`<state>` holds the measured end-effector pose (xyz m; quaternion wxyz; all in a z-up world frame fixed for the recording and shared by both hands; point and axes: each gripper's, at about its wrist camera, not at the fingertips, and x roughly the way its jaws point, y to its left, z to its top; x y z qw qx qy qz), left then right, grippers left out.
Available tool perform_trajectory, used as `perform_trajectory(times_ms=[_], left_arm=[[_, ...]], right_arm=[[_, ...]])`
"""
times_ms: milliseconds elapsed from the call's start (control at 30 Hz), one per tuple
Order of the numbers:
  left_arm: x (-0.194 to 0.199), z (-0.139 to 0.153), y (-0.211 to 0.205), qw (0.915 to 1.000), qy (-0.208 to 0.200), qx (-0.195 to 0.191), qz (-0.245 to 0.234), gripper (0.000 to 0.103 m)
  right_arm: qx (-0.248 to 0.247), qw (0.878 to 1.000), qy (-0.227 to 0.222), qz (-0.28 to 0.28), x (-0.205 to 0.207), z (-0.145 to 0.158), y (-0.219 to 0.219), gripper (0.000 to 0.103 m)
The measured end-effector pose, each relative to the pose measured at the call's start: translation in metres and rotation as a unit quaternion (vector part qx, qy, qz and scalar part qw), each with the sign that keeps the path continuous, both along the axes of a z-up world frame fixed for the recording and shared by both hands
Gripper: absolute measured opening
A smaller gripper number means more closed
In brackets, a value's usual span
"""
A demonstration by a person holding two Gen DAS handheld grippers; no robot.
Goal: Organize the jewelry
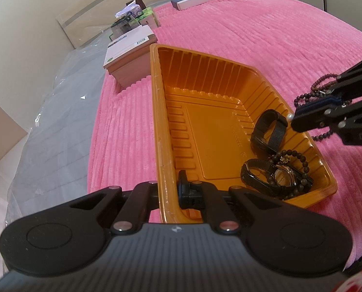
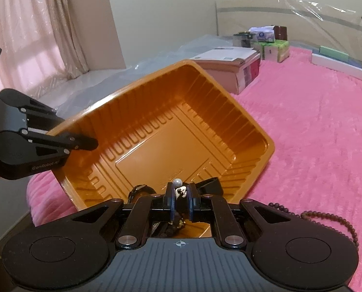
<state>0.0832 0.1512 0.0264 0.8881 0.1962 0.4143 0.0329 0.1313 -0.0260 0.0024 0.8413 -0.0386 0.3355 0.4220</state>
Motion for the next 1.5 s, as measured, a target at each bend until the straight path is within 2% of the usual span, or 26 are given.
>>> perform_trajectory(times_ms=[200,300,367,400,433,600,733,900,1000,1100,1167,1233,1300,1467,1500], left_arm=[[0.000,0.000,0.000,1.0000,0.000,-0.001,0.000,0.004],[0.000,0.000,0.000,1.0000,0.000,-0.001,0.000,0.004],[0.000,0.000,0.000,1.0000,0.000,-0.001,0.001,0.004],[-0.001,0.000,0.000,1.0000,-0.001,-0.002,0.001,0.004],[-0.001,0.000,0.000,1.0000,-0.001,-0.002,0.001,0.004],[-0.002,0.000,0.000,1.0000,-0.002,-0.003,0.002,0.004],[-0.001,0.000,0.000,1.0000,-0.002,-0.003,0.003,0.004],[-0.001,0.000,0.000,1.0000,-0.002,-0.003,0.004,0.004],[0.000,0.000,0.000,1.0000,-0.002,-0.003,0.004,0.004],[0.000,0.000,0.000,1.0000,-0.002,-0.003,0.004,0.004],[0.000,0.000,0.000,1.0000,-0.002,-0.003,0.004,0.004],[0.000,0.000,0.000,1.0000,-0.001,-0.002,0.004,0.004],[0.000,0.000,0.000,1.0000,-0.001,-0.002,0.004,0.004],[0.000,-0.001,0.001,1.0000,-0.001,-0.002,0.004,0.004],[0.000,-0.001,0.001,1.0000,0.000,-0.002,0.004,0.004]], right_arm=[[0.013,1.000,0.001,0.006,0.000,0.002,0.011,0.010],[0.036,0.999,-0.002,0.016,0.001,0.003,0.014,0.011],[0.042,0.999,0.010,0.009,0.004,0.002,0.013,0.032],[0.052,0.999,0.012,0.000,0.005,0.001,0.009,0.053],[0.062,0.998,0.012,-0.010,0.005,0.001,0.003,0.058],[0.059,0.996,0.011,-0.058,0.002,-0.002,-0.034,0.058],[0.035,0.993,0.011,-0.112,-0.006,-0.016,-0.080,0.058],[-0.011,0.980,0.013,-0.199,-0.008,-0.036,-0.144,0.058],[-0.020,0.973,0.022,-0.229,-0.005,-0.043,-0.171,0.058],[-0.033,0.970,0.010,-0.240,-0.004,-0.046,-0.185,0.058],[-0.041,0.970,0.016,-0.241,-0.001,-0.050,-0.190,0.052],[-0.050,0.969,0.019,-0.241,0.001,-0.055,-0.192,0.038],[-0.056,0.970,0.026,-0.236,0.004,-0.059,-0.193,0.030],[-0.073,0.970,0.030,-0.232,0.015,-0.069,-0.184,0.025],[-0.076,0.969,0.030,-0.232,0.016,-0.070,-0.182,0.021]])
